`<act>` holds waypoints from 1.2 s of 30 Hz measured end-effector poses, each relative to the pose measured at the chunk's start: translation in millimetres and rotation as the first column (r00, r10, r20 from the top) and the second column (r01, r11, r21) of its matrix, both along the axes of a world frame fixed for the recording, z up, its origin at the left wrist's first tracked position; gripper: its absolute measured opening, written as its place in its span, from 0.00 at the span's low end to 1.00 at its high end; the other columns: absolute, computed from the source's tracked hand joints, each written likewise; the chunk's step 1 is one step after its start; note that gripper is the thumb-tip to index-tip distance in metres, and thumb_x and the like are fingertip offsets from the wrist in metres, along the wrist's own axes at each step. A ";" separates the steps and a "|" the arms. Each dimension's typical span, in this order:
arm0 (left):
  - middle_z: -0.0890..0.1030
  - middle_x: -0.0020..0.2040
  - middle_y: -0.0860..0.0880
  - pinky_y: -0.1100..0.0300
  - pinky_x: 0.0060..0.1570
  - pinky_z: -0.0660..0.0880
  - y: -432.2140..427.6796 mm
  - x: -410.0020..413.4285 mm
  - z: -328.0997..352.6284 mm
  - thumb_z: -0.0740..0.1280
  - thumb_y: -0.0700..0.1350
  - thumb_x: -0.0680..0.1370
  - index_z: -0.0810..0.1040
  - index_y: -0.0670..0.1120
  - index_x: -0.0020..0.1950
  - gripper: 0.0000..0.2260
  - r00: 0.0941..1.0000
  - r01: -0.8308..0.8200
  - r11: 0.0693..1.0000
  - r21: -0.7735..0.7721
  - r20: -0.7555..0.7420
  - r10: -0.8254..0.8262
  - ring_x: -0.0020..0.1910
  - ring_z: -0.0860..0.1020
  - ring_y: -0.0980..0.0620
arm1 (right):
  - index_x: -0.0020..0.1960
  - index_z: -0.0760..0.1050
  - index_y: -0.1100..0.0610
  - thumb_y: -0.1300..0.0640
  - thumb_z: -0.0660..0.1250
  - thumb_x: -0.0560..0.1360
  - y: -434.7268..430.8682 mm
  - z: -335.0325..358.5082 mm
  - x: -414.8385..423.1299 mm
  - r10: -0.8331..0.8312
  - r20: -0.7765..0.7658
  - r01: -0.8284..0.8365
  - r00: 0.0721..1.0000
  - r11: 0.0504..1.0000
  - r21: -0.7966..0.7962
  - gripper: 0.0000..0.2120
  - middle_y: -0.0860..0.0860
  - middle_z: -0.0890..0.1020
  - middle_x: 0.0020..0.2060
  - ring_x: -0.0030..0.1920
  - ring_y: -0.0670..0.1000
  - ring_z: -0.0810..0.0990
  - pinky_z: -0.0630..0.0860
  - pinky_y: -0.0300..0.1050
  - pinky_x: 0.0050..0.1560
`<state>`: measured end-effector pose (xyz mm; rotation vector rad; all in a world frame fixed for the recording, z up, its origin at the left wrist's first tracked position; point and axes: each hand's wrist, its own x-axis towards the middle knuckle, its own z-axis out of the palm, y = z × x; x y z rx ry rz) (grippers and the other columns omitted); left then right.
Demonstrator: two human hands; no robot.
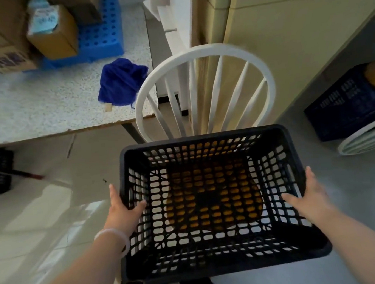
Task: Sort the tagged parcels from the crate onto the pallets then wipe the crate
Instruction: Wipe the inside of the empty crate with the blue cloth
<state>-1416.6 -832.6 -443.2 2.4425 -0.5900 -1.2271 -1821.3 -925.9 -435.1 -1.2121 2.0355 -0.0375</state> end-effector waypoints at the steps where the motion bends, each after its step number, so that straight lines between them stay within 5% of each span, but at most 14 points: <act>1: 0.72 0.71 0.43 0.39 0.64 0.72 2.8 0.6 -0.5 0.71 0.50 0.77 0.52 0.54 0.79 0.38 1.000 -0.024 1.000 0.003 -0.016 0.024 0.65 0.75 0.39 | 0.80 0.43 0.47 0.56 0.74 0.72 -0.4 -1.5 -1.2 -0.034 0.030 0.033 0.999 0.999 0.009 0.49 0.56 0.67 0.73 0.72 0.59 0.66 0.64 0.61 0.71; 4: 0.80 0.57 0.46 0.41 0.59 0.76 11.3 -2.0 -2.8 0.71 0.52 0.76 0.69 0.48 0.68 0.23 0.996 -0.064 0.998 0.001 -0.063 0.064 0.54 0.79 0.42 | 0.78 0.53 0.48 0.58 0.74 0.73 -1.2 -8.0 -4.0 -0.106 0.118 0.106 0.987 0.994 0.002 0.42 0.55 0.75 0.66 0.66 0.57 0.72 0.68 0.59 0.67; 13: 0.81 0.46 0.44 0.50 0.45 0.76 17.6 20.3 -1.2 0.63 0.44 0.82 0.71 0.46 0.61 0.09 0.964 -0.240 0.969 -0.061 -0.133 0.230 0.44 0.80 0.43 | 0.74 0.59 0.50 0.58 0.72 0.74 13.1 0.6 20.1 -0.226 0.177 0.238 0.958 0.970 -0.045 0.34 0.50 0.77 0.49 0.54 0.53 0.75 0.71 0.53 0.55; 18: 0.84 0.50 0.44 0.40 0.54 0.78 46.5 67.0 23.7 0.67 0.50 0.80 0.74 0.52 0.63 0.12 0.946 -0.290 0.952 -0.101 -0.184 0.269 0.47 0.83 0.40 | 0.73 0.61 0.49 0.55 0.73 0.74 32.8 12.0 60.2 -0.150 0.212 0.162 0.966 0.986 -0.043 0.32 0.50 0.78 0.50 0.54 0.54 0.76 0.73 0.55 0.57; 21: 0.83 0.49 0.47 0.44 0.52 0.79 69.0 99.1 46.0 0.69 0.52 0.78 0.72 0.57 0.62 0.13 0.946 -0.296 0.941 -0.164 -0.188 0.265 0.48 0.82 0.42 | 0.74 0.59 0.49 0.52 0.73 0.73 40.9 28.3 93.2 -0.069 0.216 0.081 0.974 0.996 -0.048 0.34 0.51 0.78 0.53 0.54 0.54 0.76 0.74 0.55 0.56; 25: 0.82 0.50 0.48 0.51 0.46 0.77 101.2 146.5 73.3 0.71 0.51 0.77 0.71 0.52 0.66 0.19 0.954 -0.292 0.928 -0.231 -0.140 0.265 0.46 0.81 0.46 | 0.76 0.56 0.49 0.52 0.74 0.73 53.7 55.4 153.6 0.024 0.239 -0.007 0.971 0.997 -0.071 0.38 0.52 0.77 0.56 0.54 0.54 0.76 0.73 0.52 0.52; 29: 0.81 0.50 0.44 0.49 0.42 0.78 137.3 205.4 99.0 0.72 0.50 0.76 0.70 0.50 0.64 0.19 0.938 -0.334 0.908 -0.252 -0.181 0.295 0.46 0.80 0.46 | 0.78 0.53 0.46 0.46 0.75 0.71 70.7 84.5 224.0 0.101 0.250 -0.078 0.963 0.992 -0.099 0.43 0.53 0.75 0.65 0.64 0.55 0.75 0.72 0.53 0.58; 33: 0.81 0.54 0.44 0.45 0.55 0.76 170.4 278.8 124.5 0.73 0.53 0.74 0.73 0.46 0.67 0.24 0.955 -0.295 0.906 -0.304 -0.127 0.268 0.52 0.79 0.45 | 0.77 0.58 0.49 0.46 0.74 0.72 90.3 119.4 299.8 0.191 0.287 -0.136 0.939 0.970 -0.201 0.40 0.52 0.73 0.68 0.67 0.55 0.74 0.72 0.50 0.60; 36: 0.82 0.52 0.44 0.51 0.47 0.77 187.0 334.0 146.2 0.74 0.54 0.74 0.74 0.46 0.66 0.24 0.961 -0.277 0.893 -0.355 -0.093 0.261 0.49 0.80 0.45 | 0.75 0.61 0.49 0.44 0.73 0.73 103.4 142.2 356.7 0.239 0.284 -0.157 0.929 0.946 -0.282 0.35 0.52 0.74 0.67 0.66 0.55 0.74 0.70 0.47 0.56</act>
